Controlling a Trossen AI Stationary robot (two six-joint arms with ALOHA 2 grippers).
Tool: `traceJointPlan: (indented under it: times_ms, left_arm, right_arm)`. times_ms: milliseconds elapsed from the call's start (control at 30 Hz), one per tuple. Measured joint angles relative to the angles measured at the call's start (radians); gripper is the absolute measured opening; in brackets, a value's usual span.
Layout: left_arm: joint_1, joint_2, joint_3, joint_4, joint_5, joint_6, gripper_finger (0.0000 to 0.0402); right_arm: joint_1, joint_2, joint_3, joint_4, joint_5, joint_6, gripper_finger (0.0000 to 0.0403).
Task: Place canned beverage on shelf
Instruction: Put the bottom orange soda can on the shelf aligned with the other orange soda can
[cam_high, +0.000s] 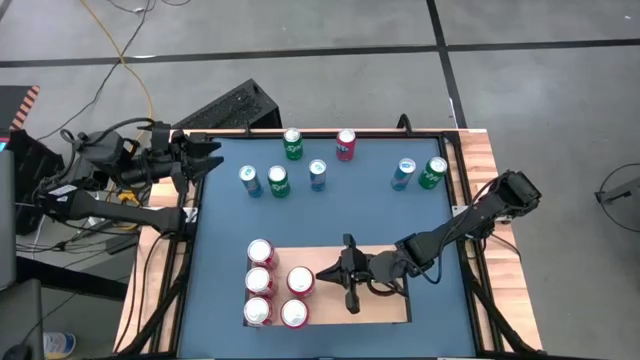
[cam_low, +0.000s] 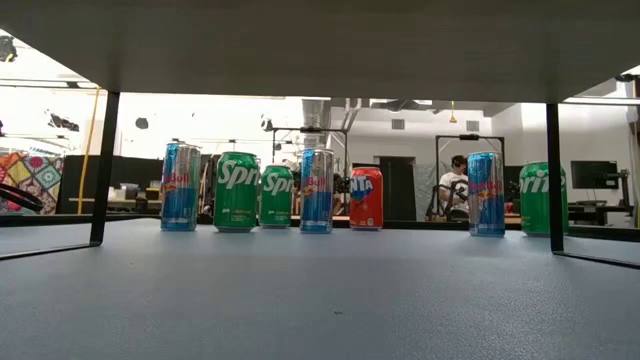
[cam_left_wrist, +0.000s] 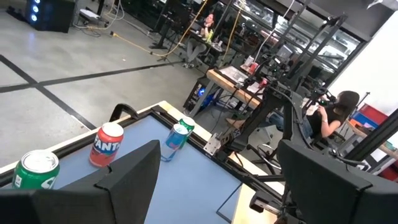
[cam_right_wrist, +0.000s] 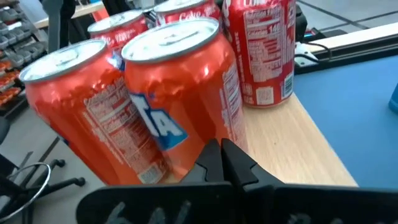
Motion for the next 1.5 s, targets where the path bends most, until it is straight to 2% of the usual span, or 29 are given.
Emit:
traceJointPlan:
  times_ms: [233, 567, 1267, 1500]
  left_arm:
    - [0.0, 0.0, 0.0, 0.0, -0.001, -0.002, 0.0309]
    - [0.0, 0.0, 0.0, 0.0, -0.005, -0.002, 0.0309]
    - [0.0, 0.0, 0.0, 0.0, -0.005, -0.006, 0.0309]
    - [0.0, 0.0, 0.0, 0.0, -0.005, -0.006, 0.0309]
  right_arm:
    - [-0.009, 0.0, 0.0, -0.004, -0.001, -0.006, 0.0]
    - [-0.031, 0.0, 0.0, 0.007, -0.077, -0.035, 0.0]
    - [-0.04, 0.0, 0.001, 0.047, -0.111, -0.059, 0.0]
    - [-0.044, 0.0, 0.001, 0.047, -0.158, -0.061, 0.0]
